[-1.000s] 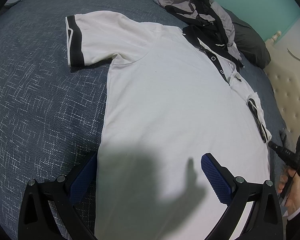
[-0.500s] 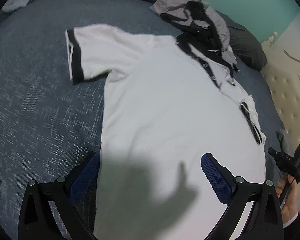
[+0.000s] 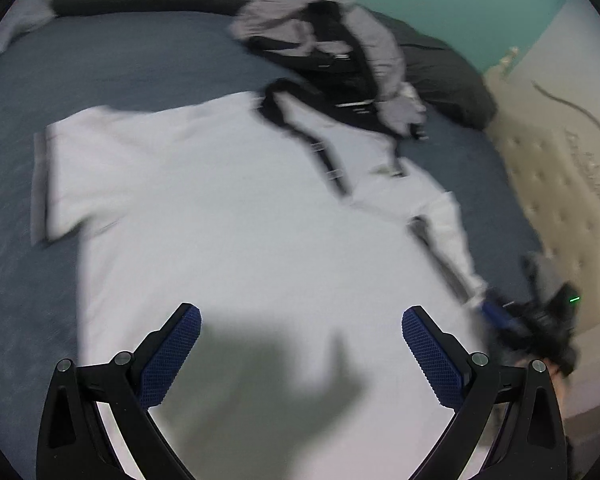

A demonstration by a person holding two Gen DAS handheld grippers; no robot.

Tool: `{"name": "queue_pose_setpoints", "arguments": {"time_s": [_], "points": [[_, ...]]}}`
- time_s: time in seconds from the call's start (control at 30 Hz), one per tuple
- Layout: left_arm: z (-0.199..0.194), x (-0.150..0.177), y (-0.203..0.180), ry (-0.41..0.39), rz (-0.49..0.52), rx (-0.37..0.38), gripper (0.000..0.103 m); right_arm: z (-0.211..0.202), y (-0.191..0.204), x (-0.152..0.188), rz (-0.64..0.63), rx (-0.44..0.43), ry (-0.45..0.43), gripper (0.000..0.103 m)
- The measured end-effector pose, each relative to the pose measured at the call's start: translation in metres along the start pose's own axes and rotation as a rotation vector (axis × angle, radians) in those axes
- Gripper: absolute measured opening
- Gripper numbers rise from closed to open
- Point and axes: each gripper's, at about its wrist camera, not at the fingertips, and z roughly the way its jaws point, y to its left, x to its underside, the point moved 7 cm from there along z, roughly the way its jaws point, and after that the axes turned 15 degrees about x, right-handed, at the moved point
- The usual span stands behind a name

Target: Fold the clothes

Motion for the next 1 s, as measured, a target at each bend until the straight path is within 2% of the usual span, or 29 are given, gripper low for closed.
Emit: {"name": "queue_pose_setpoints", "arguments": {"time_s": [0.1, 0.23, 0.27, 0.3, 0.33, 0.43, 0.67, 0.83, 0.9, 1.0], "points": [[0.030, -0.024, -0.031, 0.020, 0.047, 0.045, 0.103, 0.011, 0.001, -0.002, 0.003, 0.020, 0.018, 0.040], [0.074, -0.041, -0.053, 0.069, 0.068, 0.085, 0.103, 0.022, -0.001, -0.003, 0.037, 0.017, 0.032, 0.040], [0.087, -0.044, -0.056, 0.086, 0.073, 0.092, 0.103, 0.024, -0.002, -0.003, 0.048, 0.014, 0.034, 0.037], [0.101, -0.046, -0.059, 0.105, 0.078, 0.101, 0.102, 0.026, -0.003, -0.003, 0.056, 0.019, 0.029, 0.025], [0.112, -0.048, -0.060, 0.123, 0.082, 0.103, 0.102, 0.027, -0.003, -0.002, 0.060, 0.020, 0.027, 0.019], [0.140, -0.053, -0.068, 0.157, 0.098, 0.109, 0.102, 0.029, -0.003, -0.002, 0.072, 0.022, 0.022, 0.010], [0.178, -0.061, -0.080, 0.201, 0.133, 0.108, 0.096, 0.026, -0.008, 0.002, 0.104, -0.007, 0.015, 0.007], [0.193, -0.059, -0.085, 0.221, 0.136, 0.143, 0.083, 0.028, -0.008, 0.005, 0.109, -0.024, 0.026, 0.007], [0.199, -0.058, -0.087, 0.237, 0.141, 0.146, 0.068, 0.027, -0.009, 0.006, 0.110, -0.029, 0.028, 0.007], [0.207, -0.056, -0.091, 0.262, 0.151, 0.164, 0.052, 0.026, -0.010, 0.006, 0.111, -0.035, 0.026, 0.007]]}}
